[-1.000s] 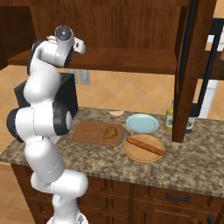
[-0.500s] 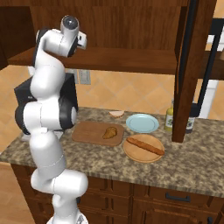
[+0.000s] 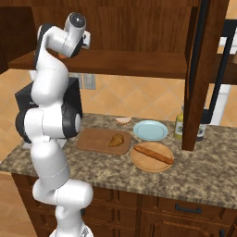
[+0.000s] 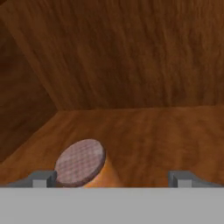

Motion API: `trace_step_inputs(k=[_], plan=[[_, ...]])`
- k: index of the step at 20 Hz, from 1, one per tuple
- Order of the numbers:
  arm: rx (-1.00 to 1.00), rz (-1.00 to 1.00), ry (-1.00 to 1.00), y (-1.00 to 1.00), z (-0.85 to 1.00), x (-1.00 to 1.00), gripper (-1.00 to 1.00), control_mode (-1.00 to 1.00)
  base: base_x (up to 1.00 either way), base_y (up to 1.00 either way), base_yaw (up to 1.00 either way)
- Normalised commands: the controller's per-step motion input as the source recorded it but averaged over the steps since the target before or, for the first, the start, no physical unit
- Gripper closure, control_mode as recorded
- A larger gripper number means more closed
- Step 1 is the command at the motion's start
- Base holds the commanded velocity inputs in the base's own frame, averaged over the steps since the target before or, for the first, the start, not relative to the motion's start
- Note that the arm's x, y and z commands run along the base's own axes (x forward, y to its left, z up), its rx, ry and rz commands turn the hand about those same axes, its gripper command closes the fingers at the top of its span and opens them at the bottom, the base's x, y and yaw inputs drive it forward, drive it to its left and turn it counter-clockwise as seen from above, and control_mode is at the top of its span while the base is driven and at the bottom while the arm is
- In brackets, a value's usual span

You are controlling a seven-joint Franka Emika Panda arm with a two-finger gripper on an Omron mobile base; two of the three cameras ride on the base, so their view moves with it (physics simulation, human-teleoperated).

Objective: From the different types of pastries on the counter, select a croissant and place it on the cutting board. Then retrieve a jar of jam from the cabinet and place it alongside the croissant on the cutting board.

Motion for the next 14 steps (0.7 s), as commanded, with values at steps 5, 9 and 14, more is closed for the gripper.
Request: trace_step_inputs(k=[5,9,14], plan=[[0.0,0.14,-0.06,0.18,-0.18,-0.39,-1.0,-1.0,0.0,0.0,0.0],[0.0,0.09,0.0,0.0,-0.35,-0.27,-1.0,-1.0,0.0,0.0,0.0],[0.0,0.04,0.0,0.01,-0.05,0.01,-1.0,-1.0,0.0,0.0,0.0]])
